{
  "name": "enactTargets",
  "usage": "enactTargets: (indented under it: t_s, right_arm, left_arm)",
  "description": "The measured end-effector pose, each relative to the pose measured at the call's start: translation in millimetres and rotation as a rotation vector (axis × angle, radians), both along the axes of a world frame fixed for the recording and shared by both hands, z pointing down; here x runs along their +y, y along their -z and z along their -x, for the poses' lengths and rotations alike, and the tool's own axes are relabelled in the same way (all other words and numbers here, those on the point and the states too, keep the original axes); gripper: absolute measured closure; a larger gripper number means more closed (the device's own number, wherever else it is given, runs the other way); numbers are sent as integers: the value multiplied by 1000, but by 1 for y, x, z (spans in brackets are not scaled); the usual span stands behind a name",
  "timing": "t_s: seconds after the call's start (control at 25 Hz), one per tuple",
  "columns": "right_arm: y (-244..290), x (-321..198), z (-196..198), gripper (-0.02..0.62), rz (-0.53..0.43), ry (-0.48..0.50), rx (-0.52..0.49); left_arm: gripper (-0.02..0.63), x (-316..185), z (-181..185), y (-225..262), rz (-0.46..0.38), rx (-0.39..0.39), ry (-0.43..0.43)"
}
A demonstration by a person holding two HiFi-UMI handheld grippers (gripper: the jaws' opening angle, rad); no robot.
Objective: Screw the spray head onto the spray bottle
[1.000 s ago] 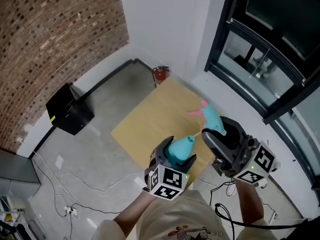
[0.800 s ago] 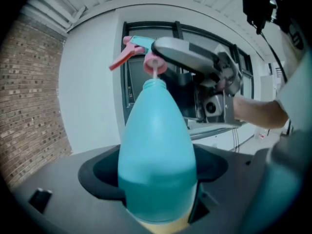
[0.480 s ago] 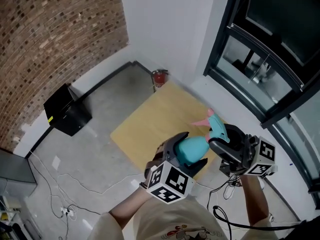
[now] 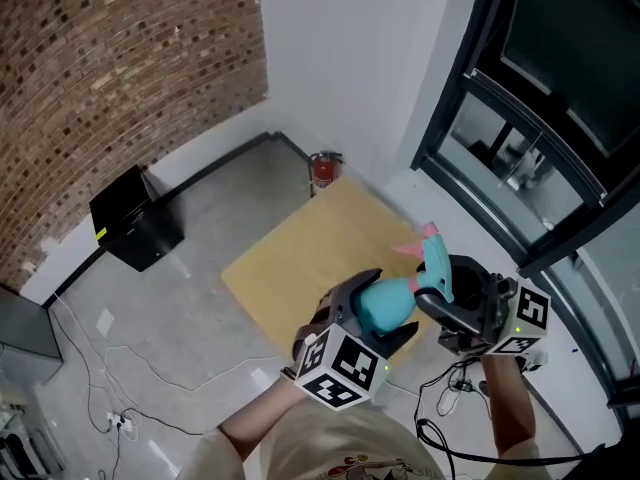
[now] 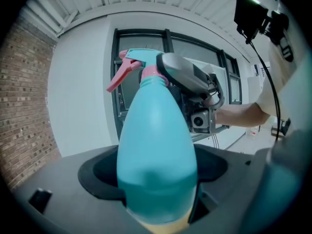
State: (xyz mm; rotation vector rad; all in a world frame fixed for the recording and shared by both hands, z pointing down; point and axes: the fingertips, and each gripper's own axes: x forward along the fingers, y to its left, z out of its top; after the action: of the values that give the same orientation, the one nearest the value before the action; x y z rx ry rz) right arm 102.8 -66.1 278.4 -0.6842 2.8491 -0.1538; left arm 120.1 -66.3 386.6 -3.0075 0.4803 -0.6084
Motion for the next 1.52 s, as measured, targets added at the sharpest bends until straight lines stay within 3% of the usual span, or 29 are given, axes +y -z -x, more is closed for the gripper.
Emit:
enactTargets:
  t_s: [0.36, 0.68, 0.84, 1.2, 1.36, 1.52]
  right_arm:
    - [1, 6, 6, 463, -61, -21, 155]
    - [12, 11, -13, 463, -21, -9, 40]
    - [16, 18, -18, 463, -34, 17, 40]
    - [21, 20, -15, 460, 0, -26, 147]
    - [20, 19, -24, 388, 23, -59, 240]
    - [21, 20, -36, 370, 53, -74, 367]
  left_arm:
    - [179, -2, 3, 3, -61, -73, 10]
    - [179, 13, -9, 23, -40, 78, -34]
    - [180, 20, -11, 35, -57, 135, -64]
    - [180, 19, -12, 45, -122, 179, -53]
    - [181, 17, -14, 49, -115, 233, -53]
    - [181, 11, -11, 57, -115, 278, -60]
